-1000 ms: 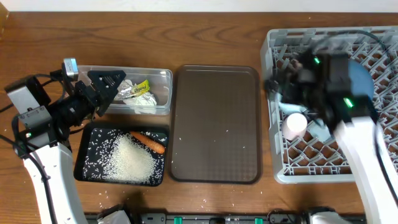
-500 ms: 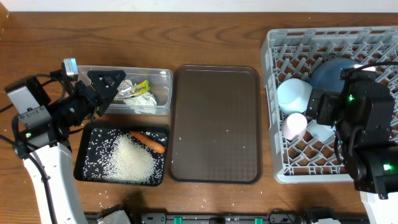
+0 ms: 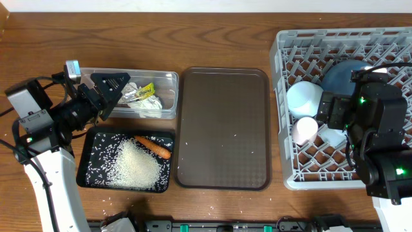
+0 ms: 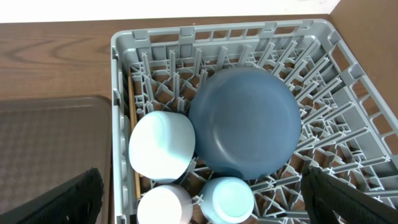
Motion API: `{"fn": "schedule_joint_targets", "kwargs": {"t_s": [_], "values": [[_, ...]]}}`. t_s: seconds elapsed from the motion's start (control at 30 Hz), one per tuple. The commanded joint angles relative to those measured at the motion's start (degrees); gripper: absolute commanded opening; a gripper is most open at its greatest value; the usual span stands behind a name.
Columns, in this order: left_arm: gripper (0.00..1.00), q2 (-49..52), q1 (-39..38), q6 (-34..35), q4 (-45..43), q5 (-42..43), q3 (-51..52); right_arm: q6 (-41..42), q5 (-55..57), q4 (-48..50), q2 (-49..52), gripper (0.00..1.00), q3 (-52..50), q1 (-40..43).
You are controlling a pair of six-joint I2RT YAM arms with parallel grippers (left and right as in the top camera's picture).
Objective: Sort waste into correct bins and load items into the dishwasher rack
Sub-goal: 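Open the right gripper and lift it off the plate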
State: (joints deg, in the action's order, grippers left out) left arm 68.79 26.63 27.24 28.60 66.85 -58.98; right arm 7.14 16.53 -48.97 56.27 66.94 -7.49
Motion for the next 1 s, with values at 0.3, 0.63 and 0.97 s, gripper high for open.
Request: {"fn": "schedule_joint_targets", "kwargs": {"t_s": [0.3,0.63,0.97], "values": [[0.99,-0.33,0.31,0.48,0.0,-0.09,-0.5,-0.52,0.98,-0.17,0.11,0.99,0.57,-0.31],[0.99,-0.33,0.31,0.48,0.0,-0.09,-0.5,-0.52,0.98,-0.17,0.11,0.99,0.57,-0.31],[0.99,-0.33,0.31,0.48,0.0,-0.09,-0.5,-0.52,0.98,-0.81,-4.55,0.99,-0.13,-0.63]]}}
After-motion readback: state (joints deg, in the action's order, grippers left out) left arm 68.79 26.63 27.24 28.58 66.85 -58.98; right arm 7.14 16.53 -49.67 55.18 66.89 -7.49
